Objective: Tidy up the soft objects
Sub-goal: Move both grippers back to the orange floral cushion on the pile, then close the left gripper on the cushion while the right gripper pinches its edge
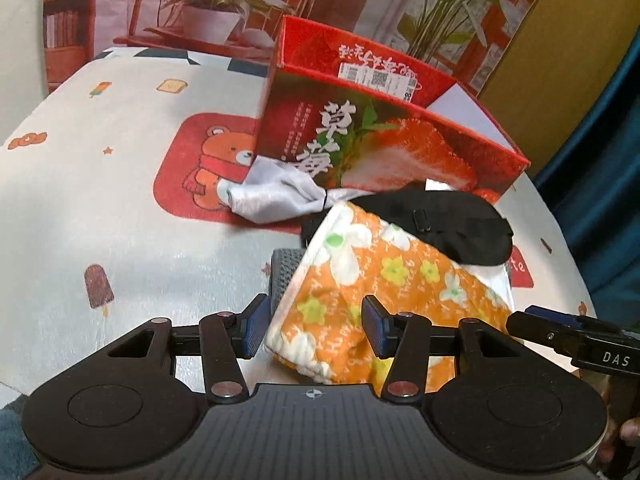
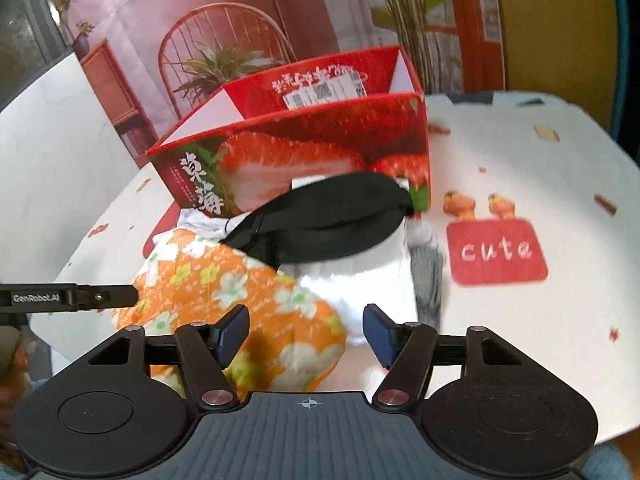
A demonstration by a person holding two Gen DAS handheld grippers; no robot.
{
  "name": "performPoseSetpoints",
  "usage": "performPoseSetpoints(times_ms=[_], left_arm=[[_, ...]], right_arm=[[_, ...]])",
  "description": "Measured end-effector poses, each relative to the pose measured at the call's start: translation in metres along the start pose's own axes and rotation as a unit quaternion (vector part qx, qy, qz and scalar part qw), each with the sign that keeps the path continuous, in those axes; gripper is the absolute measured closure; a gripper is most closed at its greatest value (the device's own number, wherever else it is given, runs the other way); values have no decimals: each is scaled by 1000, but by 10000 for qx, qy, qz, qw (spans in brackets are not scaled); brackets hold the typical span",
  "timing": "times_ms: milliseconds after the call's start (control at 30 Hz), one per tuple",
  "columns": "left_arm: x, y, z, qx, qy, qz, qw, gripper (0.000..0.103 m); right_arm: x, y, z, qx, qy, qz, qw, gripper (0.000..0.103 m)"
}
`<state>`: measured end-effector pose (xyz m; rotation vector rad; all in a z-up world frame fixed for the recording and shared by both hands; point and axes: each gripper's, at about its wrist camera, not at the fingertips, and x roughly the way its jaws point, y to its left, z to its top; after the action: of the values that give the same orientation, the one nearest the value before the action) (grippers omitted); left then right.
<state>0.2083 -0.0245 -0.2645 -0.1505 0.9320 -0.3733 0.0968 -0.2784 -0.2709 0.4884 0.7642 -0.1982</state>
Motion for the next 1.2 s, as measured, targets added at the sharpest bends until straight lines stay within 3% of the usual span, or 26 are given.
performPoseSetpoints(times_ms=[200, 667, 1200], left_arm=[[3, -1, -11, -4, 119, 23, 9999, 51], [7, 0, -16, -24, 266, -23, 9996, 50], [15, 2, -19, -90, 442, -128, 9989, 48]], right_arm=[[6, 9, -5, 42, 262, 188, 9995, 36], [13, 4, -9, 263, 392, 187, 9987, 25], [23, -2, -12, 655, 572, 320, 9957, 25]])
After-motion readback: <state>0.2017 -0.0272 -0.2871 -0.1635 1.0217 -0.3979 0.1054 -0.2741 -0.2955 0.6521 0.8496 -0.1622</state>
